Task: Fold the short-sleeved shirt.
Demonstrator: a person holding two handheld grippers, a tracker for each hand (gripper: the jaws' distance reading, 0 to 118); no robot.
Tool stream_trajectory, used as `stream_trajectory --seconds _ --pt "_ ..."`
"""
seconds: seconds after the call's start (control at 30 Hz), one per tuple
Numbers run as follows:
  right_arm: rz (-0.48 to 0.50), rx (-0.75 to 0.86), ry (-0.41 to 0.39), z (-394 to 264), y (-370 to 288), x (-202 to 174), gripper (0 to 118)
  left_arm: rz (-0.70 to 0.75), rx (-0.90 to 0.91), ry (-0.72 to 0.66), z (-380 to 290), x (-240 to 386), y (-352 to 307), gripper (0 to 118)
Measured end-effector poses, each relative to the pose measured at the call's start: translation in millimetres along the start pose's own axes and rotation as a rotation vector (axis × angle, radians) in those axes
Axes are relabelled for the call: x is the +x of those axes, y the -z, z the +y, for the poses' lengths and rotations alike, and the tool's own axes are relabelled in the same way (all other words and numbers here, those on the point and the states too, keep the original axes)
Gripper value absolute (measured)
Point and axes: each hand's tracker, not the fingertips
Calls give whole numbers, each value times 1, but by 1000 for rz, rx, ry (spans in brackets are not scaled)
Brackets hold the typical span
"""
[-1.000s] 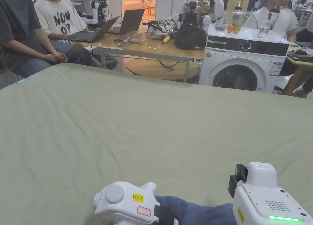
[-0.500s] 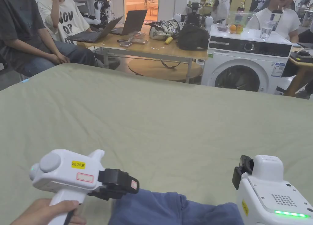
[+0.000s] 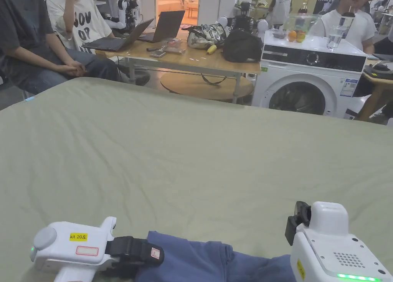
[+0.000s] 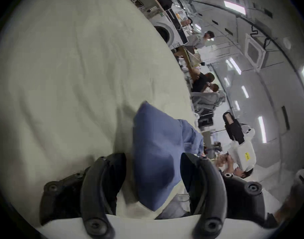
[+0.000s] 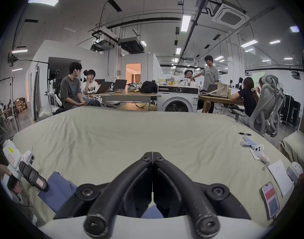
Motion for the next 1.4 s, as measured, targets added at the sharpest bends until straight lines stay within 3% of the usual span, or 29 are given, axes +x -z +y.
stream_trajectory --seconds 0.1,0.2,0.23,0.3,0.33,0.37,0.6,0.73,0.9,1.1,1.4 --pt "-4 -2 0 1 -1 4 0 -72 4 -34 12 -25 12 65" --pt "-12 1 5 2 -2 8 0 -82 13 -50 5 -12 19 64" --pt "-15 3 9 2 -3 9 0 -63 16 -60 7 -11 20 58" --pt "-19 5 19 3 -3 12 0 84 15 -54 15 -21 23 16" --pt "-21 6 24 3 -4 13 0 95 10 -58 16 -24 23 11" --pt "-25 7 26 4 -4 14 0 32 20 -72 16 -25 20 10" --pt "-31 19 26 6 -5 14 0 76 27 -51 1 26 14 7" --pt "-31 42 25 11 -5 9 0 171 49 34 6 54 -12 7" --pt "-7 56 22 20 -3 0 0 209 87 18 13 76 -67 7" --pt "26 65 -1 25 -2 -12 0 369 142 38 5 119 -113 7" --pt "38 64 0 28 -5 -10 0 411 113 58 11 171 -71 7"
